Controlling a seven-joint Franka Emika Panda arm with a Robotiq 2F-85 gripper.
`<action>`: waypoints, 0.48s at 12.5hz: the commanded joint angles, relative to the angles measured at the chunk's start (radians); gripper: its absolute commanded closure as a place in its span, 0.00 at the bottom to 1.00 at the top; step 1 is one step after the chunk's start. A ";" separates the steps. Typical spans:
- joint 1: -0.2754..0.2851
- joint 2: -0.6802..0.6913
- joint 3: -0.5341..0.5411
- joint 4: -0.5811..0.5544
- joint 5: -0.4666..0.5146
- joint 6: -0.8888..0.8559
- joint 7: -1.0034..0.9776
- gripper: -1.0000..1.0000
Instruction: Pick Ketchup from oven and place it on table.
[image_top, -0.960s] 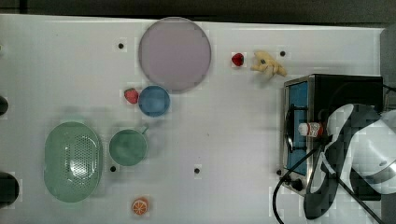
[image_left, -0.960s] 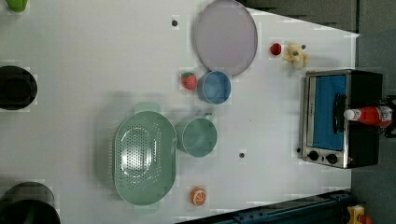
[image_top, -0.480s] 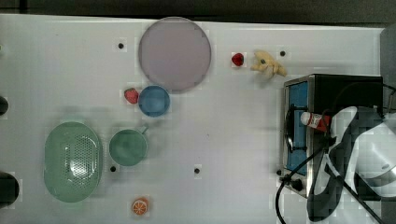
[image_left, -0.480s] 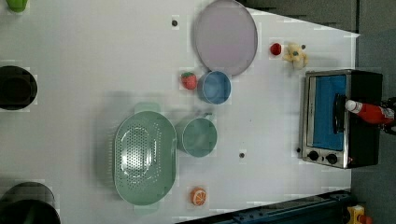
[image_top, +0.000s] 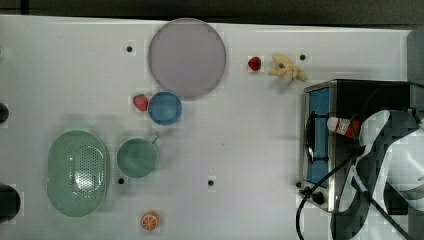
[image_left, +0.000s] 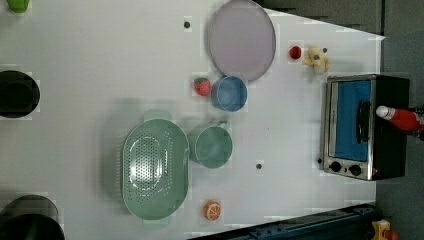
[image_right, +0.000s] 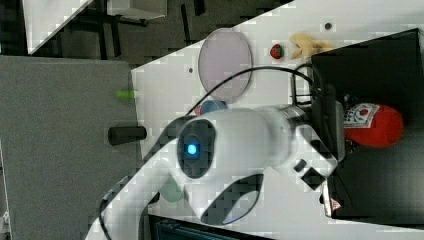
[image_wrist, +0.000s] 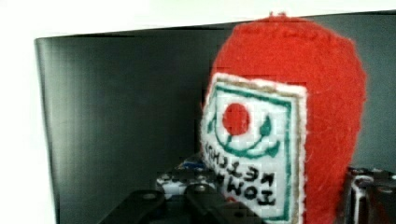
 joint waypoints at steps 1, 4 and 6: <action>0.061 -0.124 0.018 0.153 -0.012 -0.084 -0.030 0.36; 0.111 -0.175 0.025 0.264 -0.051 -0.336 -0.030 0.36; 0.148 -0.198 0.056 0.325 -0.094 -0.484 -0.030 0.36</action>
